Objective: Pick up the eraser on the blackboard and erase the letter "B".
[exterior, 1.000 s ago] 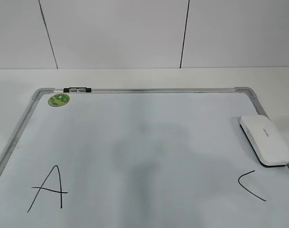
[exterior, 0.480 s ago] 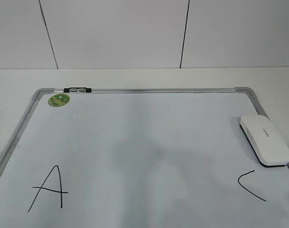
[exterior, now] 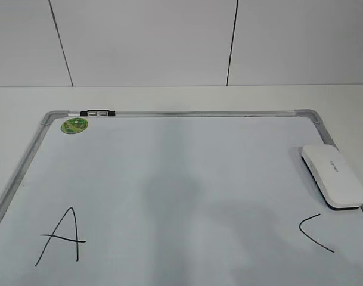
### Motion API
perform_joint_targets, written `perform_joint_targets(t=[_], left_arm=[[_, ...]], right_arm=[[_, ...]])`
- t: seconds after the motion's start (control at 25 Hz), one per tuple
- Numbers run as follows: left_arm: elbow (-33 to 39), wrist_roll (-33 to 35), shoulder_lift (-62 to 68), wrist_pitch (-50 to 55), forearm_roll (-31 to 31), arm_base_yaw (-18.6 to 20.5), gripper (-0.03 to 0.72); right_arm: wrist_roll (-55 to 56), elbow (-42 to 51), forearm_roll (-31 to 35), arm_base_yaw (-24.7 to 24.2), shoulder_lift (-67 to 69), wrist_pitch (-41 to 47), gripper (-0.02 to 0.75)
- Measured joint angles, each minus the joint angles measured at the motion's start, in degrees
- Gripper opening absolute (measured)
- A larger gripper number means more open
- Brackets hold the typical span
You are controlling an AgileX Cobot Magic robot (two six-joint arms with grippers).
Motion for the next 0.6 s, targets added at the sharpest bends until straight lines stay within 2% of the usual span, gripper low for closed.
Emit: perform_joint_targets(t=[0.32, 0.6], left_arm=[[6.97, 0.22, -8.12, -7.00, -1.28, 0.00, 0.308], [7.79, 0.22, -8.12, -8.87, -0.85, 0.00, 0.302]], right_arm=[[-0.09, 1.03, -1.13, 0.00, 0.00, -2.65, 0.532], [-0.22, 1.47, -1.13, 0.00, -5.55, -3.04, 0.532]])
